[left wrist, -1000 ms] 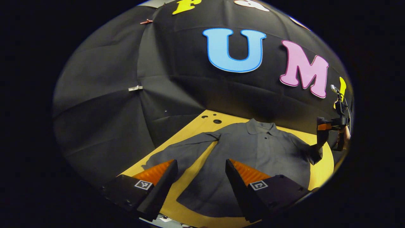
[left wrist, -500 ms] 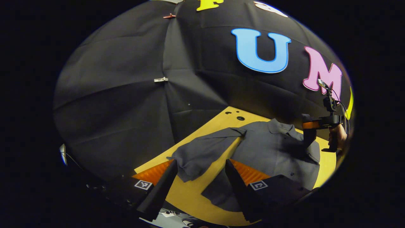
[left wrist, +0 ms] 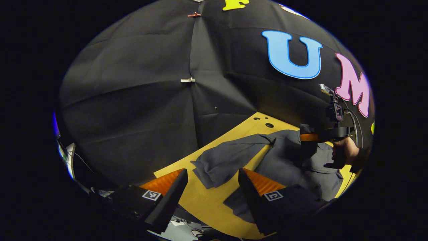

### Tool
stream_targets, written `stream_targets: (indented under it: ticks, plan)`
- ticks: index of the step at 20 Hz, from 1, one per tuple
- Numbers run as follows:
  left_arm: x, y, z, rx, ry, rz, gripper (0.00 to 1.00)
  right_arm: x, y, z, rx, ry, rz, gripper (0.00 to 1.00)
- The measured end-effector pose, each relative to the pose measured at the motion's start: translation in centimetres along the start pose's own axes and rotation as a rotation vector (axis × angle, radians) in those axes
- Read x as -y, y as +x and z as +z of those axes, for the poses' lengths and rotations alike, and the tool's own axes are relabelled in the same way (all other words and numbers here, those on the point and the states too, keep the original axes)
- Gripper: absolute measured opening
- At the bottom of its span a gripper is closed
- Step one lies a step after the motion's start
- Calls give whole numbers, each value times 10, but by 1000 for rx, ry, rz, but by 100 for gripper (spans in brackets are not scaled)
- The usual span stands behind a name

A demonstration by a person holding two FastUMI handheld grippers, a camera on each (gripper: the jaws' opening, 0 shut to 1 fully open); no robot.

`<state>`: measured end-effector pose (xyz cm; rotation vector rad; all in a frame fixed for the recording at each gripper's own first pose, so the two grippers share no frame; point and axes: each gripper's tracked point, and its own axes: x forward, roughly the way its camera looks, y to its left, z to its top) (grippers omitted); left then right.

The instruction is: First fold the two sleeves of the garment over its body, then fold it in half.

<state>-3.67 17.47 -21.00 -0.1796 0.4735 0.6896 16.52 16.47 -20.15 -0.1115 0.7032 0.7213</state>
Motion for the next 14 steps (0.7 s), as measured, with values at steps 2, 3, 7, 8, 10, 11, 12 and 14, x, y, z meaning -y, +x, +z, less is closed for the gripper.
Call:
stream_targets:
  ticks: [2, 3, 7, 8, 10, 11, 12, 14]
  plan:
    - [-4, 5, -6, -11, -3, 19, 95, -11, 13, -10, -21, -10, 13, 10]
    - [-7, 9, -8, -15, -2, 31, 95, -16, 17, -13, -26, -15, 20, 14]
    - [-14, 24, -16, -40, -35, 46, 96, -27, 31, -21, -33, 8, 37, 33]
    - [-17, 27, -19, -50, -51, 49, 96, -31, 33, -21, -32, 24, 43, 29]
    - [-20, 37, -23, -62, -78, 56, 95, -40, 35, -19, -28, 47, 56, 61]
    - [-19, 43, -22, -66, -84, 54, 95, -43, 33, -17, -25, 48, 67, 67]
    - [-19, 49, -24, -71, -85, 48, 96, -44, 30, -16, -21, 41, 69, 78]
    - [-20, 64, -21, -83, -75, 41, 95, -42, 12, -11, -3, 25, 54, 100]
